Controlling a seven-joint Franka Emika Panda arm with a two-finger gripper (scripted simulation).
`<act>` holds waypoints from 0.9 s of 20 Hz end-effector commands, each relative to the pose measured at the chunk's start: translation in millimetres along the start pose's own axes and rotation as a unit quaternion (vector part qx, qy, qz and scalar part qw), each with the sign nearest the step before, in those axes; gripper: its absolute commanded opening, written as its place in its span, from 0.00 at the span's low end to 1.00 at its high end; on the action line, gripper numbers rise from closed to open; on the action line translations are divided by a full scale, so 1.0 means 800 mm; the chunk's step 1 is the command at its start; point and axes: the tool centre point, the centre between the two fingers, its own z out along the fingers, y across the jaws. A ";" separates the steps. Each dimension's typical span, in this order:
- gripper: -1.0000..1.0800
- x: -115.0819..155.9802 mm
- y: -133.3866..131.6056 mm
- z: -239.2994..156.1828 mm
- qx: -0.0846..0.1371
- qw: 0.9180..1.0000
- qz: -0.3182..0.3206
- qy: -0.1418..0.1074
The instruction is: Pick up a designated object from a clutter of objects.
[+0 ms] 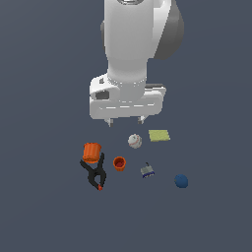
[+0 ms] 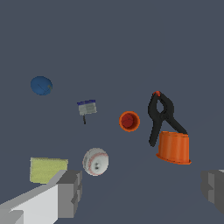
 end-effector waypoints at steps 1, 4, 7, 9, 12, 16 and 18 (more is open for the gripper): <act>0.96 0.006 0.006 0.024 -0.003 1.000 -0.027 -0.004; 0.96 0.014 0.013 0.058 -0.006 0.998 -0.068 -0.009; 0.96 0.021 0.020 0.095 -0.007 0.994 -0.111 -0.014; 0.96 0.024 0.024 0.120 -0.005 0.990 -0.140 -0.016; 0.96 0.028 0.029 0.157 -0.002 0.983 -0.182 -0.019; 0.96 0.030 0.032 0.198 0.005 0.973 -0.229 -0.021; 0.96 0.030 0.033 0.215 0.008 0.969 -0.247 -0.021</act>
